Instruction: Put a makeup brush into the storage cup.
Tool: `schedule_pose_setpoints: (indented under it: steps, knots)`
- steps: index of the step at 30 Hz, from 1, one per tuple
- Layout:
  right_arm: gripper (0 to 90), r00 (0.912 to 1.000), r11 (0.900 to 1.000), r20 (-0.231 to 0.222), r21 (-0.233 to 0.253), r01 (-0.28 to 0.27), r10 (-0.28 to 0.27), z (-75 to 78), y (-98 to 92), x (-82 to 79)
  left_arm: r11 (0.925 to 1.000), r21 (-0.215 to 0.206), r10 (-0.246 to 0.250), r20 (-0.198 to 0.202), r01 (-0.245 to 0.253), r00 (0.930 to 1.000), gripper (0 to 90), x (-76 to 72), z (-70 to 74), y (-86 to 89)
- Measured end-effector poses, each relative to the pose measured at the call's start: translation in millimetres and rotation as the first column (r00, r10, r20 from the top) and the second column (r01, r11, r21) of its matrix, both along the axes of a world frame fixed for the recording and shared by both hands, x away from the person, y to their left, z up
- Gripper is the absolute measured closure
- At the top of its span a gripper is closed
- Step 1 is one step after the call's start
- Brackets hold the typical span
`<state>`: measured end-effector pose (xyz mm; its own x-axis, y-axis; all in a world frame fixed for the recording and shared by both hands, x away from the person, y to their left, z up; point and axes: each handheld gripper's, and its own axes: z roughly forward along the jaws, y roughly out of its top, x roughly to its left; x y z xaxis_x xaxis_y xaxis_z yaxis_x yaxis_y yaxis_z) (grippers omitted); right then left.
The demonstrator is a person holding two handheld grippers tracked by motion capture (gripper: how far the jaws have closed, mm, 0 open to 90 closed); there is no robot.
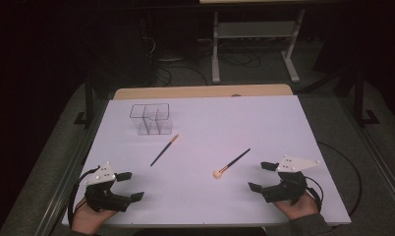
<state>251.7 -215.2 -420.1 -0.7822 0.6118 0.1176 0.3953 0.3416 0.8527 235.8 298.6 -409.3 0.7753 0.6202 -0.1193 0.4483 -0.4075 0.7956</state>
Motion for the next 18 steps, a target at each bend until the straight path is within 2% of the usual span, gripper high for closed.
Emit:
schedule_pose_setpoints:
  steps: [7, 10, 18]
  knots:
    - [14.1, 0.9998, 1.0, -0.016, -0.007, -0.013, 0.013, -1.6, -1.8, 4.4, 1.0, 0.001, -0.01, 0.004, 0.01, 0.9999, 15.8, 1.8, 3.8, -5.5]
    - [14.0, 0.9996, 1.0, -0.019, -0.007, -0.02, 0.02, -2.2, -2.8, 6.5, 0.9999, -0.015, -0.005, -0.003, 0.005, 1.0, 15.7, 3.5, 6.1, -6.4]
    - [13.9, 0.9995, 1.0, -0.026, -0.007, -0.019, 0.018, -2.5, -4.1, 9.9, 0.9999, -0.013, 0.006, -0.004, -0.006, 1.0, 16.7, 7.8, 12.0, -9.4]
